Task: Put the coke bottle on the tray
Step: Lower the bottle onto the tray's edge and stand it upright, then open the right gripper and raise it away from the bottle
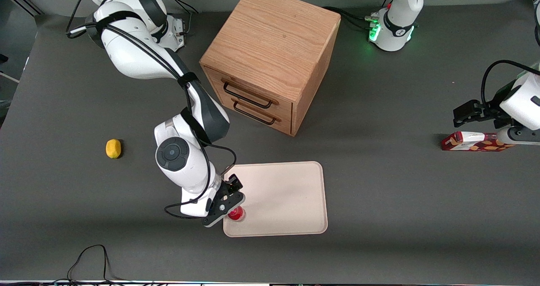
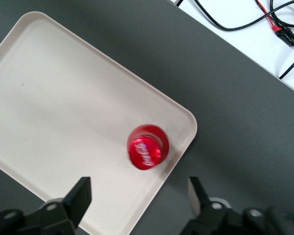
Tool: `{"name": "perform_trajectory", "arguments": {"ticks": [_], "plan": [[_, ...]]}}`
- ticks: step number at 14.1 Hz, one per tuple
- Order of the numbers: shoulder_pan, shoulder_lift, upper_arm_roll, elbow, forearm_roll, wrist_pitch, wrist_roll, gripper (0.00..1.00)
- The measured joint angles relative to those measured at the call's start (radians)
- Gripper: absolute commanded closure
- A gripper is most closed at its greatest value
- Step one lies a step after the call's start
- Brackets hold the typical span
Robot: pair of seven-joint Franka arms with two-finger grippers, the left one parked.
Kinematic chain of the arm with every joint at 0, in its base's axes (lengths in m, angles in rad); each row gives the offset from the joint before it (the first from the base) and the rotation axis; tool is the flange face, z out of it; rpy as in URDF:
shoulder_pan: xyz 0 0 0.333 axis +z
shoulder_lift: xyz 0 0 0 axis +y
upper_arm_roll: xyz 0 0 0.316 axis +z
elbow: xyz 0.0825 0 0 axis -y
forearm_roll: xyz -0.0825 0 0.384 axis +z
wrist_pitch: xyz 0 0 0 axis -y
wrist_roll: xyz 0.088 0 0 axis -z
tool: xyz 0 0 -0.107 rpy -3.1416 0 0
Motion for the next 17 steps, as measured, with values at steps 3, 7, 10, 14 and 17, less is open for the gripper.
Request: {"name": "perform_trajectory", "arguments": {"ticks": [3,7,10,14,17], "plan": [[0.000,-0.006,-0.001,0.009,0.000,-0.017,0.000,0.00],[-0.006,-0.029,-0.003,0.016,0.000,-0.063,0.000,0.00],[-0.027,-0.082,-0.011,-0.020,0.000,-0.147,0.000,0.00],[-0.090,-0.284,-0.016,-0.259,0.000,-0.160,0.000,0.00],[-0.148,-0.489,-0.039,-0.481,0.038,-0.173,0.013,0.00]]}}
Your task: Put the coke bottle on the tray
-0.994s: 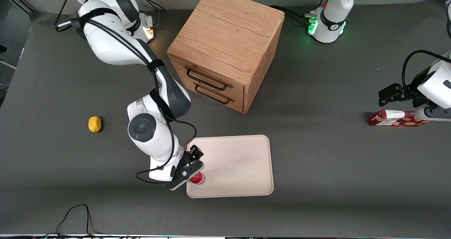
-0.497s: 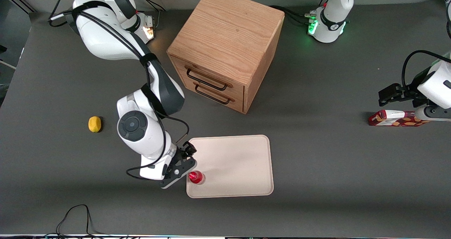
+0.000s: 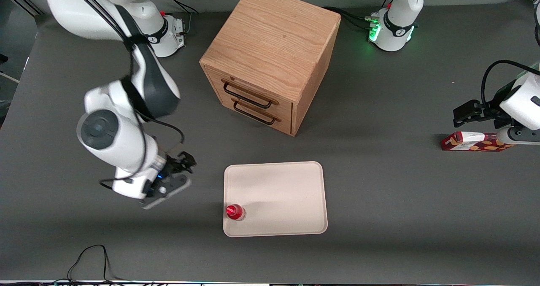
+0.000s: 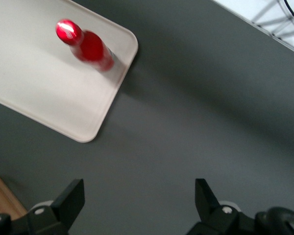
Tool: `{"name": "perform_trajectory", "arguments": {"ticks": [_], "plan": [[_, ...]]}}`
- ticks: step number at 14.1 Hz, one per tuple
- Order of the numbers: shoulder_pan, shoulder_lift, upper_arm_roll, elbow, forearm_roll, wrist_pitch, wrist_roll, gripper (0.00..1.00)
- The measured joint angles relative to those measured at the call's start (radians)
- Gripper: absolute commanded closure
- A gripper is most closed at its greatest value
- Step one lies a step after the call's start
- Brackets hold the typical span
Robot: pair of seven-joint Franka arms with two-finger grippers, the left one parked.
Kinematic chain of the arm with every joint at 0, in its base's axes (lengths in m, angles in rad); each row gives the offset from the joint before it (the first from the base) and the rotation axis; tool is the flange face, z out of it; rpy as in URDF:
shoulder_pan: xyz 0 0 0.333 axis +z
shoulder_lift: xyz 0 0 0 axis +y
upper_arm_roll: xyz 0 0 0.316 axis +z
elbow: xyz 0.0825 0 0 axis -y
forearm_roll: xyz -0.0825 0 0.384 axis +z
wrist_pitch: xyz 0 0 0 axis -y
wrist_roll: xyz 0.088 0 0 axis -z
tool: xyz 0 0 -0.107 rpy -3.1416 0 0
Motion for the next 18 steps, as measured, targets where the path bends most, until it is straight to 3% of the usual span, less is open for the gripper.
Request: {"name": "perform_trajectory", "arguments": {"ticks": [3,5,11,18], "plan": [[-0.034,-0.205,-0.097,-0.218,0.098,-0.024,0.000,0.00],[-0.041,-0.290,-0.166,-0.296,0.124,-0.097,0.000,0.00],[-0.041,-0.373,-0.245,-0.325,0.126,-0.190,0.000,0.00],[-0.082,-0.448,-0.254,-0.326,0.126,-0.230,0.015,0.00]]}}
